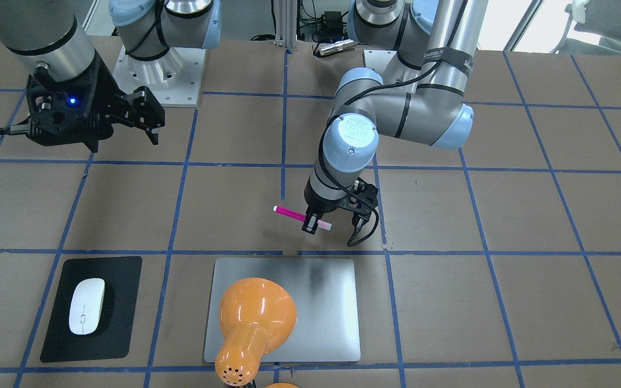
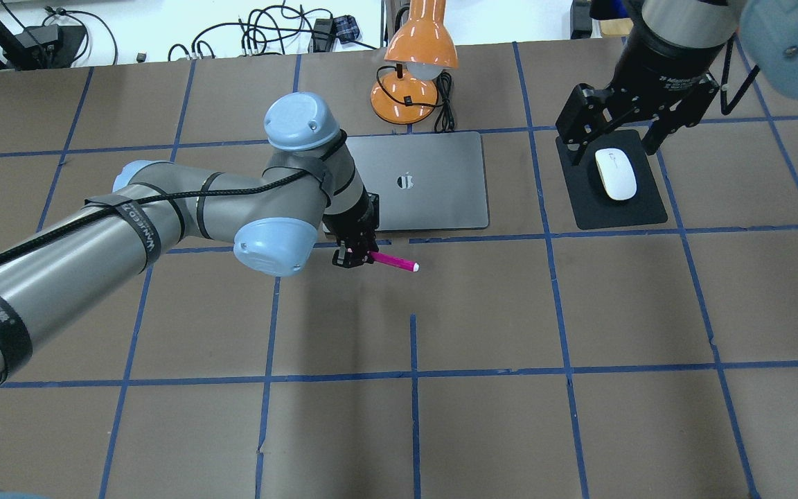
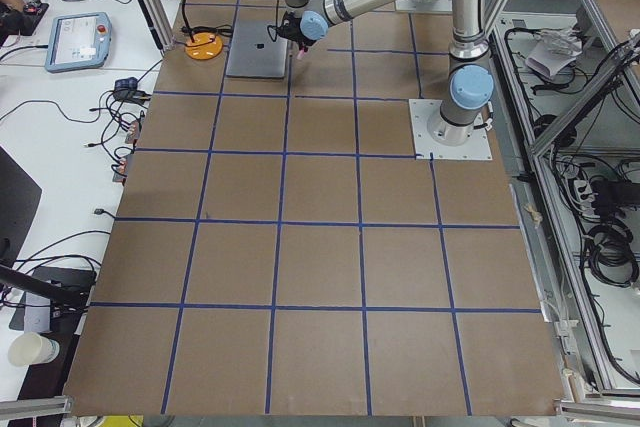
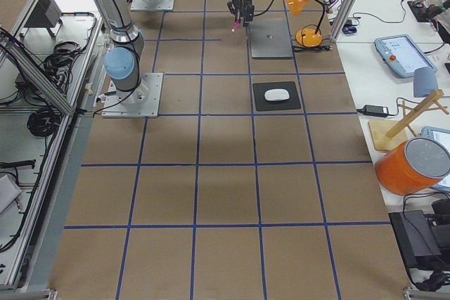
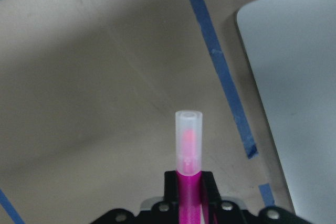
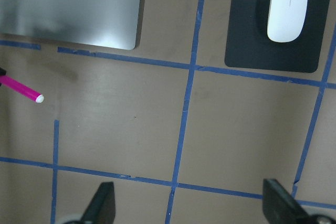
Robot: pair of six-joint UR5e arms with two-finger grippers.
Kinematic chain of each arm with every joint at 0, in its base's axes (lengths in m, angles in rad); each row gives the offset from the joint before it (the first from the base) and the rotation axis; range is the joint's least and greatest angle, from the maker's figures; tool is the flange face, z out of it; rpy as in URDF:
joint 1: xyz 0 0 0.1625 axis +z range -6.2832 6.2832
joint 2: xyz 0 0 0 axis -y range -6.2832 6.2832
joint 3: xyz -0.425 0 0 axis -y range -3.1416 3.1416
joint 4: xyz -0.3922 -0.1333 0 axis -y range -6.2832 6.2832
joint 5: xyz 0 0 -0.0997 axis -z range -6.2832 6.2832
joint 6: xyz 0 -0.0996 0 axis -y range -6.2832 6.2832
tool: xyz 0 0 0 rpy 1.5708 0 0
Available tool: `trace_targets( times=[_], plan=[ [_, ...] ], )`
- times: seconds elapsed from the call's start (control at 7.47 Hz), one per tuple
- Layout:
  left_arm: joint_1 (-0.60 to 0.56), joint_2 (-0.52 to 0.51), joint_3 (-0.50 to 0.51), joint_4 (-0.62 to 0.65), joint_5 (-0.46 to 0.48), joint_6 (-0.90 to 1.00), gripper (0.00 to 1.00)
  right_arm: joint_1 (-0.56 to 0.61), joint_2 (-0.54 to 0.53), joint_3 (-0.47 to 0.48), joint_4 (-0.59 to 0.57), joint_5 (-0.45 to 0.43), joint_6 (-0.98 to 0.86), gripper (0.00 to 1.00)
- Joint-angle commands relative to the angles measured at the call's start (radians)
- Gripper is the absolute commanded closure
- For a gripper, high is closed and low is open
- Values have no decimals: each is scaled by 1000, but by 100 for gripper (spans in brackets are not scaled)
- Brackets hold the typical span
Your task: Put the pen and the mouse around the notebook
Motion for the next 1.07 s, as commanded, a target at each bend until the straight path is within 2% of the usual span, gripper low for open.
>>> trace_targets(
  times=[0.0,0.27,0.8,0.94],
  plan=[
    [-35,-42,4,44,4,-106,100,1,-5,13,-12,-23,14,0],
    [-55,-58,1,47,6,-137,100,4,33,-54,-36,-48,77,0],
    [-59,-65,6,49,6,-197,100,15,59,-65,-38,-42,88,0],
    [-58,-71,6,50,4,-197,88,15,58,-62,-36,-42,88,0]
  ],
)
